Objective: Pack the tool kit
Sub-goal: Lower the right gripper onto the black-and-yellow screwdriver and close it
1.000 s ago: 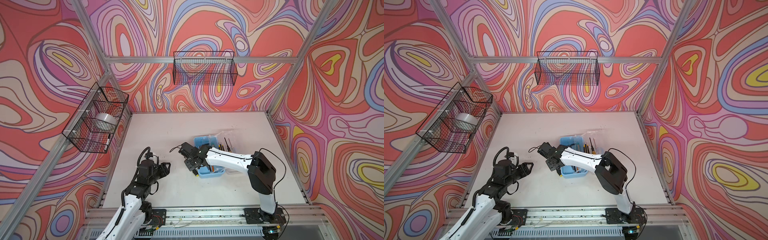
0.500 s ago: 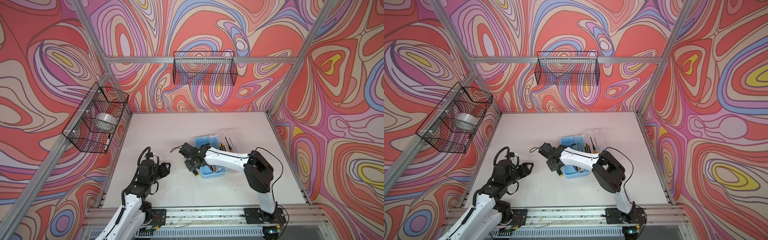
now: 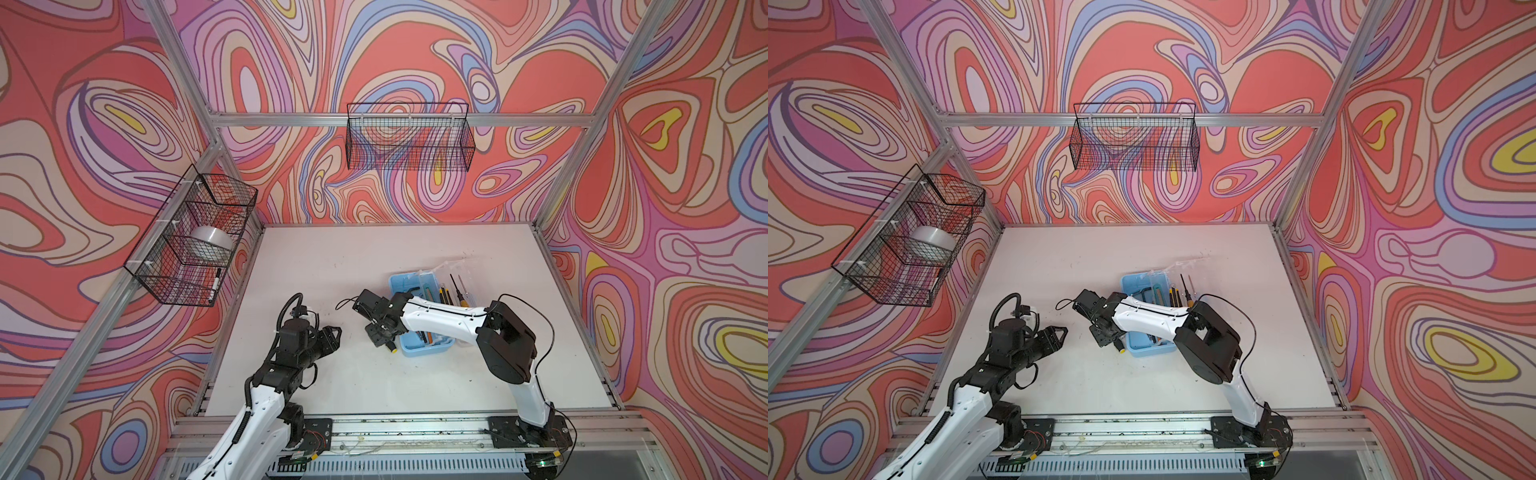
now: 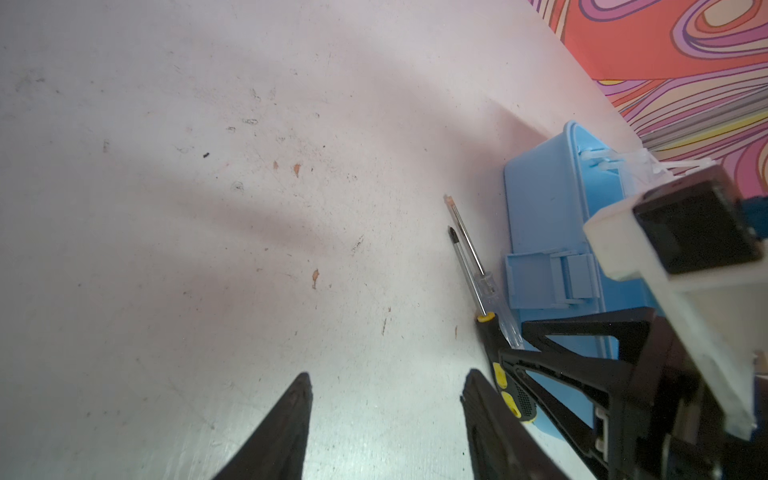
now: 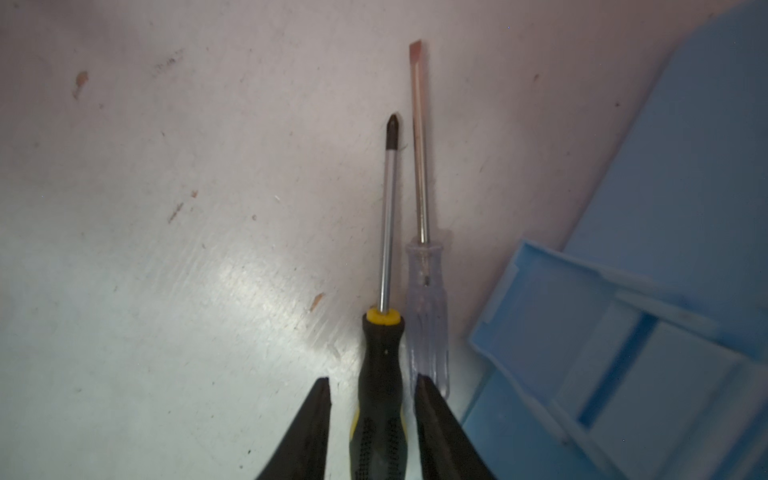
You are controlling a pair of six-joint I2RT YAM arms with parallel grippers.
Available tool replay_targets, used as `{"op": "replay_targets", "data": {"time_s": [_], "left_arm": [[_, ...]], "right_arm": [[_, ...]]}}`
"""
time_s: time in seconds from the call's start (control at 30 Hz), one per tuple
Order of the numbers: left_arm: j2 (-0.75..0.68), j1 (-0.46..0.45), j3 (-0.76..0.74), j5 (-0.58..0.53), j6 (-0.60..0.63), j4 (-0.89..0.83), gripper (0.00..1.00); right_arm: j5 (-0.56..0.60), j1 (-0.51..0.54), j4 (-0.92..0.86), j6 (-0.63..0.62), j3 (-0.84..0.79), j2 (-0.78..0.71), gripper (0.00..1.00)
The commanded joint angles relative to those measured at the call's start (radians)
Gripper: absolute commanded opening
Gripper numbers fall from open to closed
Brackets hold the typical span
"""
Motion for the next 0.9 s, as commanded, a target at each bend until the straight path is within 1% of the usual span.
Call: {"op": "replay_targets", "data": {"time_s": [0.0,0.13,0.23,0.33,0.43,0.57,0.63,0.73,0.87], "left_arm": [[0.005,-0.001,-0.005,-0.008,0.013,0.012,0.59],[0.004,-0.001,-0.007,-0.009,0.014,0.013,0.59],[0.001,0.0,-0.009,-0.013,0.012,0.014,0.59],[-0.001,-0.001,-0.009,-0.015,0.012,0.016,0.59],[0.0,-0.002,-0.01,-0.014,0.011,0.016,0.59],[0.0,-0.001,-0.009,-0.015,0.01,0.016,0.59],[-0.001,-0.001,-0.009,-0.018,0.01,0.015,0.58],[-0.001,-0.001,-0.009,-0.02,0.009,0.015,0.59],[0.003,0.0,-0.008,-0.018,0.01,0.013,0.59]], "right_arm": [[0.02,0.005,-0.036,-0.005,0.042,0.032,0.35],[0.046,0.009,-0.068,0.001,0.074,0.066,0.34],[0.045,0.011,-0.085,0.001,0.094,0.093,0.32],[0.051,0.011,-0.095,0.001,0.113,0.116,0.32],[0.042,0.011,-0.096,0.001,0.126,0.129,0.31],[0.024,0.011,-0.09,-0.001,0.139,0.141,0.28],[0.015,0.012,-0.084,-0.004,0.141,0.147,0.23],[-0.005,0.011,-0.07,-0.006,0.138,0.152,0.22],[-0.03,0.013,-0.058,-0.004,0.143,0.169,0.23]]}}
